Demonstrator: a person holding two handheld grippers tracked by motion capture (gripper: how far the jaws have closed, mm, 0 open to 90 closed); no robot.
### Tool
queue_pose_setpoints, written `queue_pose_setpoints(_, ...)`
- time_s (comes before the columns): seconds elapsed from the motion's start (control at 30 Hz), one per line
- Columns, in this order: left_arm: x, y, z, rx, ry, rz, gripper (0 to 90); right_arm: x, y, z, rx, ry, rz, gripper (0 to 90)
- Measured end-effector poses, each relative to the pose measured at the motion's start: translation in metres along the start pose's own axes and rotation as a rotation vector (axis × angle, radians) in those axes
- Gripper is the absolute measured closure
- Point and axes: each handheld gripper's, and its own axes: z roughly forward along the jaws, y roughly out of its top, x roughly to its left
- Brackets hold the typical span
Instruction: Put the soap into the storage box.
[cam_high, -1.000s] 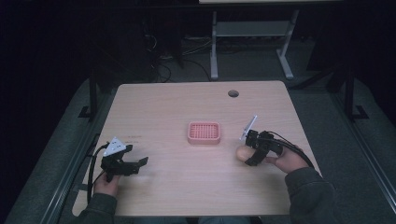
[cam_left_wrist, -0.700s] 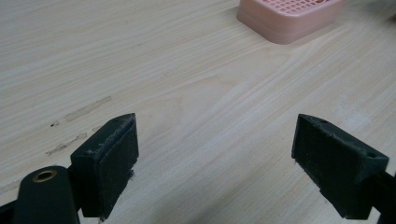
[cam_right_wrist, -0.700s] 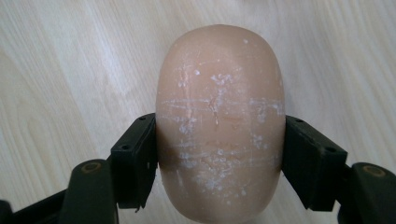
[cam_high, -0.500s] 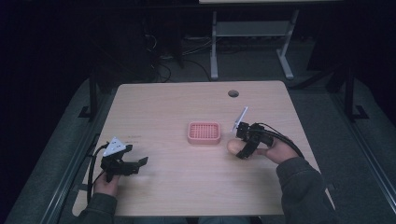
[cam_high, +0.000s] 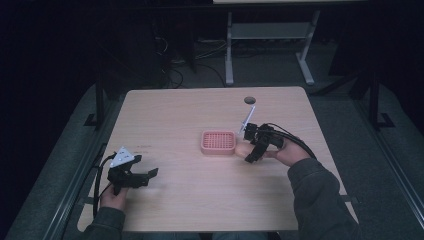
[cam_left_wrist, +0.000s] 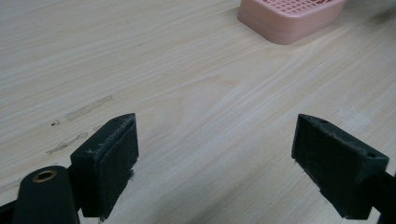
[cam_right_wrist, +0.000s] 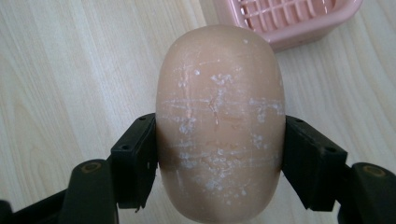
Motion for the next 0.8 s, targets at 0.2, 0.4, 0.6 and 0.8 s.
queue_pose_setpoints(0.2, 0.0, 0.0, 0.0, 0.001, 0.0, -0.001, 14.3, -0.002, 0.007, -0.002, -0.013, 0.005, -0.005, 31.9)
queue_pose_setpoints(0.4, 0.001, 0.0, 0.0, -0.001, 0.002, 0.001, 14.3, -0.006, 0.015, -0.004, -0.014, 0.002, -0.014, 31.9)
queue_pose_setpoints(0.6, 0.001, -0.001, -0.001, -0.003, 0.002, -0.005, 14.3, -0.009, 0.021, -0.005, -0.029, 0.008, -0.016, 31.9)
queue_pose_setpoints(0.8, 0.001, -0.001, -0.001, -0.004, 0.002, -0.005, 14.3, -0.013, 0.026, -0.003, -0.018, 0.012, -0.015, 31.9)
